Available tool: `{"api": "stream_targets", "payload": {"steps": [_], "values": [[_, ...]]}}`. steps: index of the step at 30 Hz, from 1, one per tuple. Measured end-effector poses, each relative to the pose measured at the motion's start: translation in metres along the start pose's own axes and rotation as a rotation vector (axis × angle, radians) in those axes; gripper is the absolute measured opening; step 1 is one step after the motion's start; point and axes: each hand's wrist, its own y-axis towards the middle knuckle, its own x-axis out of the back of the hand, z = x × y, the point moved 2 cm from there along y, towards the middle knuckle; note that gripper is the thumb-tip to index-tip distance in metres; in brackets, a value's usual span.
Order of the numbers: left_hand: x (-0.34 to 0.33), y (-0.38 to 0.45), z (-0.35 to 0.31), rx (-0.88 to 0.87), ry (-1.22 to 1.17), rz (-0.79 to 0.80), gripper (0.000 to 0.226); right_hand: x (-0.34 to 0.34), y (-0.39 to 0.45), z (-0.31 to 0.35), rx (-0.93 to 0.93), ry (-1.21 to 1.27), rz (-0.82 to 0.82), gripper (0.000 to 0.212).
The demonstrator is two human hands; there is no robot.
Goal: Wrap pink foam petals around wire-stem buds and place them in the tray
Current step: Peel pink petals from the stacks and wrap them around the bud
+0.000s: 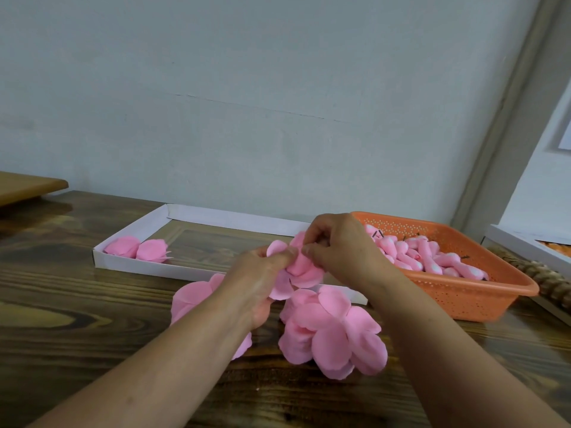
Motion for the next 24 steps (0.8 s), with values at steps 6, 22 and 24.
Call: {"api": "stream_targets", "payload": {"steps": [6, 22, 24], "values": [[0.0, 0.002, 0.0, 0.0, 0.006, -0.026, 0.012, 0.002, 0.001, -0.007, -0.131, 0.191, 0.018, 0.031], [-0.005, -0.006, -0.003, 0.015, 0.032, -0.063, 0.014, -0.002, -0.003, -0.014, -0.179, 0.273, -0.106, 0.03], [-0.003, -0.006, -0.005, 0.049, 0.013, -0.13, 0.015, -0.004, -0.006, -0.01, -0.145, 0.246, -0.062, 0.032]]}}
